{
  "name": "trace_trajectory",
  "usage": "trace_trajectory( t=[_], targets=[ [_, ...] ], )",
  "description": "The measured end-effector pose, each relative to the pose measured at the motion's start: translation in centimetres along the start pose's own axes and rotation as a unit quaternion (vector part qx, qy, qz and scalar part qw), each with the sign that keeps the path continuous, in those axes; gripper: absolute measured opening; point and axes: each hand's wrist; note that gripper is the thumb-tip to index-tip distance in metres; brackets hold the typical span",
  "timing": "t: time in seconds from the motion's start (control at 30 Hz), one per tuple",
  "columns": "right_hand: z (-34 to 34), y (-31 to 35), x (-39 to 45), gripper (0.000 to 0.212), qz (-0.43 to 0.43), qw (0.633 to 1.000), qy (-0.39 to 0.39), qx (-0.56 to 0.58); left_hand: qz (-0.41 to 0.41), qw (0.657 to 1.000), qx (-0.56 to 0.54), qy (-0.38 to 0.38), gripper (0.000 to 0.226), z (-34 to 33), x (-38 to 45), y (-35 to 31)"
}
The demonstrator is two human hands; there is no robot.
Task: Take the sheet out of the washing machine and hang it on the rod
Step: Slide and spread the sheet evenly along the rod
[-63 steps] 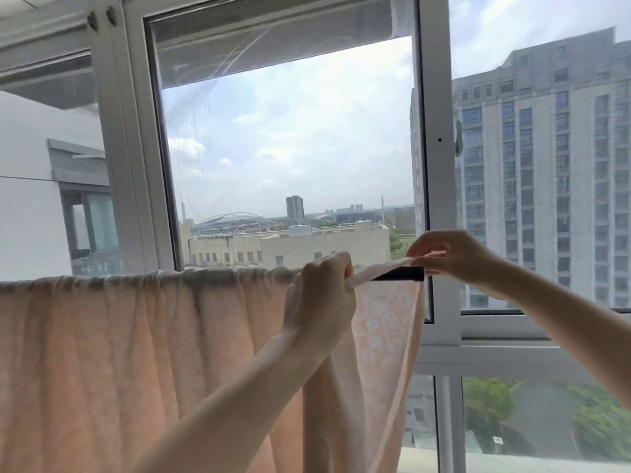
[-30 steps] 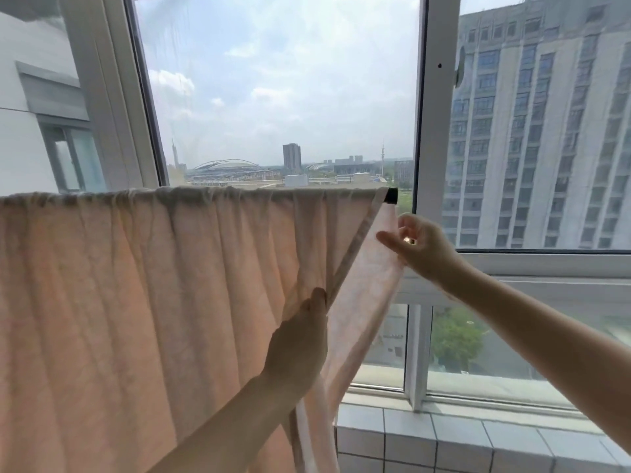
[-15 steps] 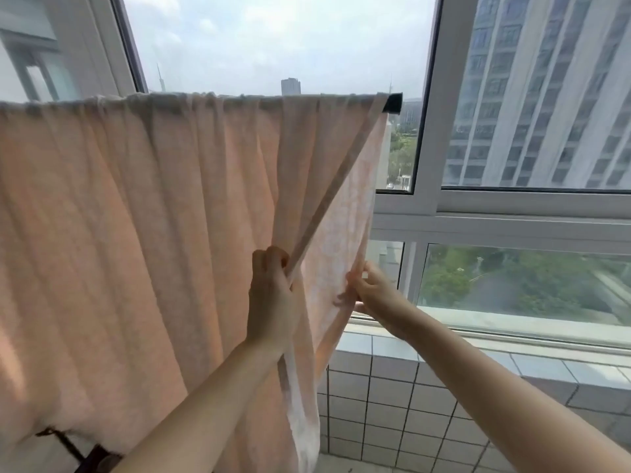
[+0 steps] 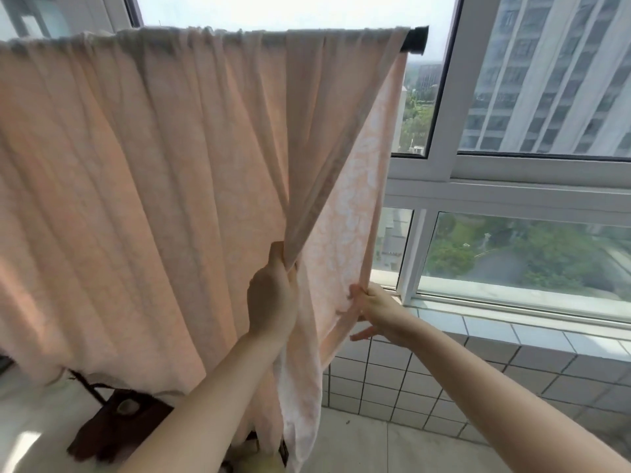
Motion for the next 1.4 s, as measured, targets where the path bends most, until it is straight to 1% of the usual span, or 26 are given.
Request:
trace_trajectory(
  t=[0.03, 0.07, 0.1, 0.17, 0.2, 0.27, 0.33, 0.37, 0.4, 0.47, 0.53, 0.57, 0.6, 0.67, 0.73, 0.8, 0.83, 0.97, 1.03, 1.1, 1.17, 1.23, 1.27, 1.3, 1.37, 1.4],
  targets=[
    [0.1, 0.0, 0.2, 0.022, -0.008, 0.999, 0.003, 0.046, -0.004, 1.0, -0.009, 0.008, 0.041, 0.0, -0.2, 0.2],
    [0.3, 0.0, 0.4, 0.026, 0.001, 0.998, -0.007, 0.057, -0.008, 1.0, -0.013, 0.024, 0.05, 0.0, -0.5, 0.4],
    [0.5, 0.3, 0.7, 0.029, 0.027, 0.998, -0.032, 0.043, -0.014, 0.999, 0.0, 0.044, 0.052, 0.0, -0.9, 0.8],
    [1.3, 1.3, 1.3, 0.034, 0.126, 0.984, -0.118, -0.045, -0.023, 0.994, 0.069, 0.087, 0.044, -0.4, -1.8, 2.2],
    [1.8, 2.1, 1.4, 0.035, 0.179, 0.965, -0.168, -0.086, -0.01, 0.987, 0.11, 0.117, 0.039, -0.6, -2.3, 3.1],
    [3.2, 3.7, 1.5, 0.039, 0.272, 0.919, -0.253, -0.129, 0.039, 0.968, 0.173, 0.177, 0.029, -1.1, -3.3, 5.2],
    [4.0, 4.9, 1.0, 0.044, 0.326, 0.881, -0.296, -0.173, 0.066, 0.958, 0.181, 0.211, 0.025, -1.1, -4.2, 6.5],
    [4.2, 5.0, 0.9, 0.044, 0.333, 0.872, -0.3, -0.195, 0.068, 0.959, 0.171, 0.217, 0.025, -1.1, -4.5, 6.8],
    [4.1, 4.8, 0.8, 0.039, 0.327, 0.871, -0.298, -0.214, 0.072, 0.96, 0.16, 0.218, 0.024, -1.0, -4.7, 6.9],
    [3.3, 3.2, 0.8, 0.028, 0.276, 0.891, -0.267, -0.241, 0.095, 0.962, 0.14, 0.217, 0.023, -1.1, -4.9, 7.0],
    [2.3, 1.1, 0.6, 0.037, 0.196, 0.925, -0.219, -0.242, 0.123, 0.959, 0.132, 0.219, 0.018, -1.3, -5.0, 7.0],
    [1.9, 0.1, 0.5, 0.039, 0.163, 0.938, -0.198, -0.232, 0.131, 0.958, 0.129, 0.219, 0.015, -1.4, -5.2, 7.0],
    [1.5, -0.8, 0.4, 0.036, 0.14, 0.948, -0.183, -0.218, 0.134, 0.959, 0.124, 0.217, 0.013, -1.4, -5.3, 7.1],
    [0.9, -1.8, 0.3, 0.03, 0.115, 0.964, -0.157, -0.181, 0.144, 0.961, 0.099, 0.215, 0.015, -1.5, -5.5, 7.2],
    [0.4, -2.4, 0.3, 0.028, 0.096, 0.978, -0.133, -0.129, 0.153, 0.96, 0.07, 0.224, 0.018, -1.5, -5.7, 7.3],
    [0.3, -2.6, 0.5, 0.025, 0.08, 0.986, -0.125, -0.082, 0.15, 0.958, 0.058, 0.238, 0.02, -1.6, -5.9, 7.3],
    [0.3, -2.7, 0.6, 0.024, 0.078, 0.986, -0.127, -0.077, 0.15, 0.957, 0.056, 0.241, 0.021, -1.7, -5.9, 7.3],
    [0.7, -3.1, 0.7, 0.02, 0.088, 0.979, -0.141, -0.121, 0.149, 0.951, 0.052, 0.265, 0.025, -2.5, -6.9, 7.3],
    [1.0, -3.2, 0.6, 0.022, 0.087, 0.977, -0.147, -0.129, 0.143, 0.946, 0.063, 0.285, 0.027, -2.9, -7.6, 7.1],
    [1.2, -3.3, 0.6, 0.025, 0.095, 0.973, -0.16, -0.136, 0.146, 0.938, 0.068, 0.306, 0.025, -3.5, -8.3, 6.6],
    [1.2, -3.2, 0.4, 0.02, 0.115, 0.968, -0.172, -0.141, 0.152, 0.93, 0.064, 0.327, 0.021, -4.1, -8.9, 6.1],
    [1.0, -3.1, 0.2, 0.011, 0.141, 0.959, -0.192, -0.155, 0.153, 0.922, 0.058, 0.351, 0.02, -4.5, -9.7, 5.6],
    [0.8, -3.0, -0.1, 0.01, 0.152, 0.954, -0.204, -0.156, 0.145, 0.92, 0.059, 0.36, 0.019, -4.8, -10.1, 5.5],
    [0.7, -2.9, -0.4, 0.017, 0.163, 0.952, -0.214, -0.143, 0.142, 0.919, 0.054, 0.364, 0.019, -5.1, -10.6, 5.5],
    [0.1, -2.6, -1.3, 0.041, 0.199, 0.949, -0.227, -0.086, 0.148, 0.923, 0.03, 0.353, 0.02, -5.3, -11.4, 5.5],
    [-0.1, -2.5, -1.8, 0.052, 0.231, 0.94, -0.24, -0.078, 0.153, 0.928, 0.018, 0.34, 0.019, -5.3, -11.7, 5.5]
  ],
)
Point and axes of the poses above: each hand's wrist, its own x-axis towards the middle knuckle, its own z-axis out of the back of the hand, y = z × x, and after that the axes turned 10 degrees about x, right-handed
